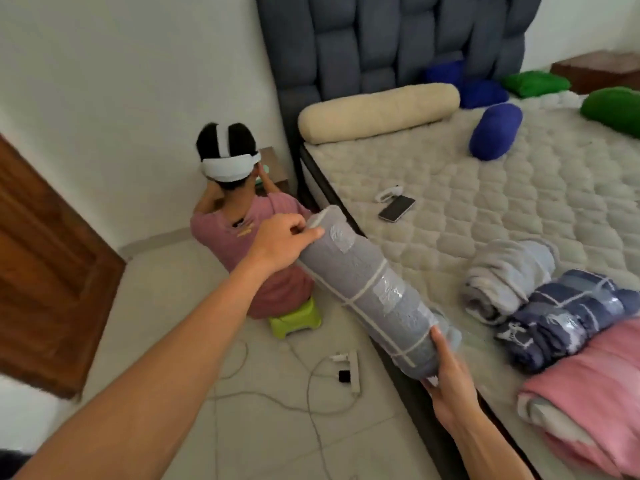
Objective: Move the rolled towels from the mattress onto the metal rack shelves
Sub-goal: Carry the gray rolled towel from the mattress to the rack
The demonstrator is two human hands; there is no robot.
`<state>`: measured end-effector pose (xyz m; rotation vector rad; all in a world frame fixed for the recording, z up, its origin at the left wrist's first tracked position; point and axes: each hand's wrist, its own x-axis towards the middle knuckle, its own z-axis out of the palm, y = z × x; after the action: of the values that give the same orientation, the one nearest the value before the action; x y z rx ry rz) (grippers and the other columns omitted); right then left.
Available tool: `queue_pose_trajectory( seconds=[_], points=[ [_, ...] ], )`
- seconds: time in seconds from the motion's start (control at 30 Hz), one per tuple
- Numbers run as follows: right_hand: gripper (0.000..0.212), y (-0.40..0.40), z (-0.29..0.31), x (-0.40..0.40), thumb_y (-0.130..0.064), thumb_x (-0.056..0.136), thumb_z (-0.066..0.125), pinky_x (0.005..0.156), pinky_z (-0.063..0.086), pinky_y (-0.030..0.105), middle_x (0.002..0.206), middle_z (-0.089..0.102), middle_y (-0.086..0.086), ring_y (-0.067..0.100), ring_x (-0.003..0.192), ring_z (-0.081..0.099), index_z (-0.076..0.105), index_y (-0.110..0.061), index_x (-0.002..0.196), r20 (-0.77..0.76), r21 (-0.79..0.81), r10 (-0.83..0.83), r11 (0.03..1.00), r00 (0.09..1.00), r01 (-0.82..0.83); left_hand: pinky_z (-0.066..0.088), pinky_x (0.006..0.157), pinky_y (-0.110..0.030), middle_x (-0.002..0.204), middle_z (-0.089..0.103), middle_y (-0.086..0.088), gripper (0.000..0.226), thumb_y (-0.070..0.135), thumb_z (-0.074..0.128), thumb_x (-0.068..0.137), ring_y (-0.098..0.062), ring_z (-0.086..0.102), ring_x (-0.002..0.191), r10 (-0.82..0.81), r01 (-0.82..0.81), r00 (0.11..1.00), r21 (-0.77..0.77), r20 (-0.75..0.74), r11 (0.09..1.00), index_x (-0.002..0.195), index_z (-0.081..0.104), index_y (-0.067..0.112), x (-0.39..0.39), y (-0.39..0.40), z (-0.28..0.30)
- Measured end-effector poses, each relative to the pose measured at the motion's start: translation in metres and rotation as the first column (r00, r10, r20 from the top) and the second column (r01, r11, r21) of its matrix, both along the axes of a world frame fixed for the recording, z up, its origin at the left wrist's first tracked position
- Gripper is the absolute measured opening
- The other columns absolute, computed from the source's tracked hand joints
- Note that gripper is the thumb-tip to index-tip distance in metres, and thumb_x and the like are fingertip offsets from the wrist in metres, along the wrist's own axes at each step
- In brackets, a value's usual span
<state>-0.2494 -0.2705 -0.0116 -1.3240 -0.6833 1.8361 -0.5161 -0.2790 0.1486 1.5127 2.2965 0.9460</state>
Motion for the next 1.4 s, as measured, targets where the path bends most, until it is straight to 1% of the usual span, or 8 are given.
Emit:
queue_pose_trajectory(
  seconds=[0.2,0.33,0.47,0.6,0.77,1.0,1.27,1.4],
  points=[
    [0.064,-0.099,0.029,-0.111,-0.048,0.082,0.063,0.091,0.049,0.043,0.122,0.061,0.004,0.022,0.105,0.059,0.051,-0.015,0.135,0.059,0.151,0.275,0.948,0.960,-0.281,0.036,0.062,-0.029,0.072,0.059,-0.010,0.027,0.035,0.069,0.077,-0.016,0.049,0.070,0.369,-0.376,0.923,0.047,0.113,0.926,0.071,0.062,0.009,-0.089,-0.198,0.013],
    [0.045,-0.199,0.051,-0.186,-0.037,0.088,0.060,0.089,0.047,0.042,0.117,0.060,0.004,0.020,0.099,0.059,0.053,-0.017,0.127,0.044,0.223,0.465,0.858,0.884,-0.463,0.044,0.074,-0.035,0.092,0.068,-0.017,0.025,0.027,0.064,0.079,-0.023,0.058,0.082,0.568,-0.599,0.794,0.116,0.218,0.792,0.092,0.068,0.006,-0.129,-0.348,0.023],
    [0.030,-0.289,0.053,-0.245,-0.028,0.092,0.055,0.090,0.044,0.042,0.116,0.061,0.006,0.016,0.098,0.058,0.055,-0.018,0.120,0.033,0.276,0.666,0.711,0.746,-0.647,0.039,0.068,-0.031,0.082,0.061,-0.011,0.011,0.015,0.062,0.080,-0.018,0.051,0.077,0.741,-0.805,0.592,0.183,0.316,0.565,0.086,0.065,0.007,-0.158,-0.464,0.023],
    [0.044,-0.357,0.048,-0.293,-0.028,0.090,0.058,0.083,0.048,0.040,0.124,0.063,0.010,0.022,0.107,0.060,0.056,-0.009,0.129,0.062,0.258,0.809,0.553,0.585,-0.792,0.037,0.064,-0.030,0.090,0.062,-0.013,0.012,0.015,0.057,0.080,-0.018,0.050,0.077,0.854,-0.922,0.382,0.217,0.354,0.322,0.088,0.063,0.009,-0.176,-0.551,0.025],
    [0.048,-0.420,0.046,-0.360,-0.034,0.088,0.060,0.098,0.046,0.046,0.119,0.064,0.006,0.025,0.111,0.059,0.055,-0.010,0.129,0.091,0.228,0.931,0.326,0.353,-0.918,0.040,0.069,-0.027,0.095,0.060,-0.006,0.014,0.015,0.056,0.086,-0.020,0.053,0.085,0.917,-0.977,0.137,0.205,0.376,0.062,0.098,0.061,0.011,-0.190,-0.645,0.020],
    [0.046,-0.497,0.053,-0.447,-0.028,0.092,0.056,0.088,0.047,0.039,0.123,0.060,0.006,0.025,0.111,0.057,0.051,-0.014,0.135,0.019,0.240,0.998,0.057,0.063,-0.969,0.047,0.082,-0.035,0.105,0.066,-0.007,0.021,0.017,0.056,0.087,-0.026,0.060,0.095,0.908,-0.931,-0.201,0.215,0.368,-0.294,0.105,0.065,0.012,-0.218,-0.737,0.025],
    [0.031,-0.573,0.083,-0.498,-0.014,0.090,0.058,0.063,0.054,0.018,0.109,0.067,-0.002,0.010,0.095,0.065,0.058,-0.015,0.121,-0.028,0.363,0.981,-0.170,-0.193,-0.916,0.040,0.085,-0.029,0.126,0.061,-0.012,0.034,0.019,0.055,0.089,-0.029,0.055,0.115,0.893,-0.886,-0.360,0.200,0.269,-0.417,0.123,0.058,0.012,-0.270,-0.817,0.057],
    [0.029,-0.614,0.094,-0.513,-0.013,0.087,0.062,0.079,0.055,0.022,0.112,0.069,-0.004,0.012,0.105,0.065,0.058,-0.025,0.113,-0.043,0.441,0.969,-0.200,-0.243,-0.875,0.042,0.099,-0.037,0.136,0.053,-0.014,0.048,0.024,0.058,0.088,-0.032,0.051,0.123,0.926,-0.920,-0.312,0.175,0.211,-0.350,0.134,0.049,0.012,-0.313,-0.851,0.067]
  ],
)
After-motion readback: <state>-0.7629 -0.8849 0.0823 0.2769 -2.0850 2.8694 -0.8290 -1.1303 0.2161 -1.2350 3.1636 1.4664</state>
